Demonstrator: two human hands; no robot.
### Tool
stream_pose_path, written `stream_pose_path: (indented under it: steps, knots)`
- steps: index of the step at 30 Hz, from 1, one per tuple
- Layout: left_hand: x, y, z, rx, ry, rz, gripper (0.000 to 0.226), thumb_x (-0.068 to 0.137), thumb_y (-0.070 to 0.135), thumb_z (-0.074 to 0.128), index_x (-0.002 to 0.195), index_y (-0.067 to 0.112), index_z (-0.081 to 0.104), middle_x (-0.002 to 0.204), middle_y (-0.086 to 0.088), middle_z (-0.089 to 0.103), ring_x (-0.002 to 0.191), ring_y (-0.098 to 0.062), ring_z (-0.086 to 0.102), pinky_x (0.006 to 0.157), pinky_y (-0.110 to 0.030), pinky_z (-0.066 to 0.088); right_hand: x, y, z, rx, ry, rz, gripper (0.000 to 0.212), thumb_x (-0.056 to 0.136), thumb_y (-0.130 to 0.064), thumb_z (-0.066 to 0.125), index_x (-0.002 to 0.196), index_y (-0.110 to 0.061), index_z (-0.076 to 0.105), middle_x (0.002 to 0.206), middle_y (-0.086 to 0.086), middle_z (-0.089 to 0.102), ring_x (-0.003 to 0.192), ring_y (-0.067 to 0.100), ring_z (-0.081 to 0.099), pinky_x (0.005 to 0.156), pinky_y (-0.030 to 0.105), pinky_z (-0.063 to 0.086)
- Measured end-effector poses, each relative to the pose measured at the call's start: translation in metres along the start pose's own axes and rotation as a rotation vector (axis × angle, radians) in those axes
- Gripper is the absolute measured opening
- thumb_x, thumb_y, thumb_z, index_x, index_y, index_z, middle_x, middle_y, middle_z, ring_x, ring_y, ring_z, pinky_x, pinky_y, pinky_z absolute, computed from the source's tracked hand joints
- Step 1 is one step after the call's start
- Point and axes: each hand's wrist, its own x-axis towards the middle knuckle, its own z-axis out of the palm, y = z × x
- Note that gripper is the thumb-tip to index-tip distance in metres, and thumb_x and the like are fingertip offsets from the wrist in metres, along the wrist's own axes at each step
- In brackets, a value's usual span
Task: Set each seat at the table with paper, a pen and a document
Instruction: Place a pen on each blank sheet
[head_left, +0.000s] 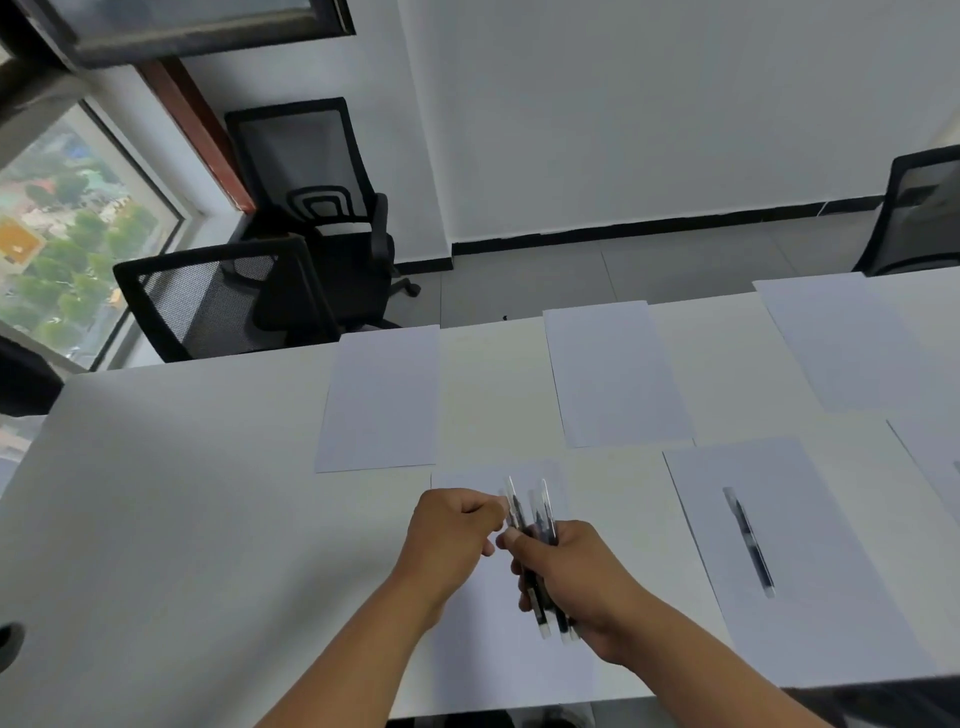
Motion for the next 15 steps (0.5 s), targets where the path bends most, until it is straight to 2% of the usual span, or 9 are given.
stream_pose_path:
  steps: [5,8,13,15]
  knots:
    - [0.016,-0.009,-0.001,0.0,-0.016,-0.045,0.022,0.098,0.026,0.075,0.082,0.012,0.084,0.084,0.001,0.081,0.058,-0.003,0.065,0.069,-0.027,0.05,0.014,0.008,0.005,0.044,0.014,0.02,0.028,0.102,-0.026,0.072,0.103,0.002,0.077,0.078,0.008,0.067,0.068,0.023,0.064,0.073,0.038,0.064]
    - [0.032,-0.015,-0.004,0.002,-0.011,-0.083,0.022,0.098,0.029,0.078,0.084,0.012,0.083,0.083,0.002,0.081,0.057,-0.003,0.068,0.07,-0.028,0.051,0.027,0.014,0.007,0.057,0.054,0.048,0.032,0.104,-0.027,0.07,0.104,0.005,0.076,0.081,0.01,0.069,0.072,0.024,0.069,0.08,0.04,0.066]
    - [0.057,-0.028,-0.009,0.035,-0.027,-0.119,0.027,0.097,0.033,0.079,0.089,0.008,0.083,0.089,0.001,0.081,0.06,-0.006,0.072,0.071,-0.029,0.052,0.045,0.025,0.011,0.056,0.087,0.088,0.031,0.106,-0.023,0.065,0.099,0.006,0.075,0.084,0.016,0.074,0.079,0.031,0.076,0.072,0.026,0.063]
    - [0.068,-0.033,-0.011,0.046,-0.031,-0.13,0.03,0.097,0.033,0.079,0.089,0.004,0.082,0.089,-0.001,0.081,0.062,-0.009,0.074,0.071,-0.03,0.052,0.056,0.032,0.013,0.032,0.1,0.095,0.029,0.105,-0.024,0.065,0.09,0.0,0.073,0.078,0.013,0.067,0.075,0.027,0.07,0.083,0.036,0.067]
